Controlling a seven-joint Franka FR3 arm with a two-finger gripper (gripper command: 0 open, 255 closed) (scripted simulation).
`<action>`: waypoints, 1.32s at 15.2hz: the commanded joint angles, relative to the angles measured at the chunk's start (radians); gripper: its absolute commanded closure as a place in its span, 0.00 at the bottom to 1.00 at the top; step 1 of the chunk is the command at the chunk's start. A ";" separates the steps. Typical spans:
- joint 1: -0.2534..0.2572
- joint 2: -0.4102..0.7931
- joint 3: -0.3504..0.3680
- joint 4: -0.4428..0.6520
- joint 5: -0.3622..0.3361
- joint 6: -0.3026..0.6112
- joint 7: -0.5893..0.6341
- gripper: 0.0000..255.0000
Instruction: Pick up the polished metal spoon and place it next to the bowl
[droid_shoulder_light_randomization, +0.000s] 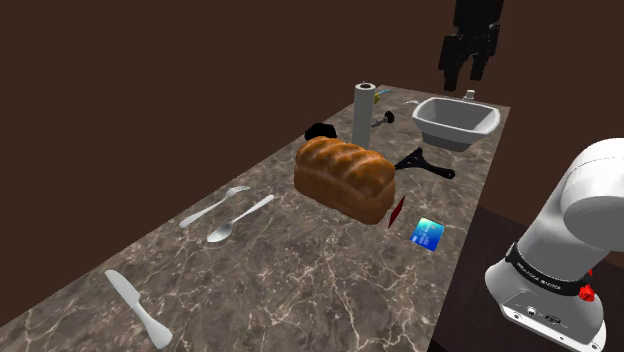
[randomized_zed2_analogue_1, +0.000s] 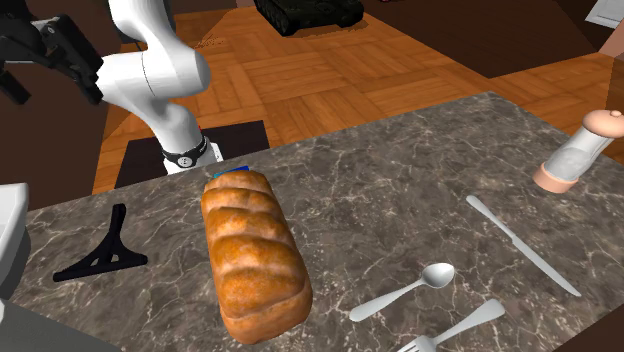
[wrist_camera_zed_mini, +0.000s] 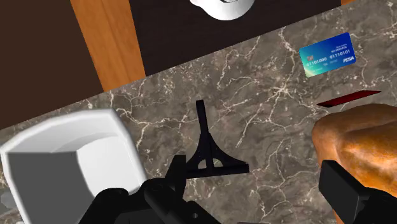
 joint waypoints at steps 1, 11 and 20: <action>0.000 0.000 0.000 0.000 0.000 0.000 0.000 0.00; 0.083 0.151 0.151 -0.045 0.100 0.252 0.132 0.00; 0.140 0.369 0.285 0.014 0.127 0.463 0.250 0.00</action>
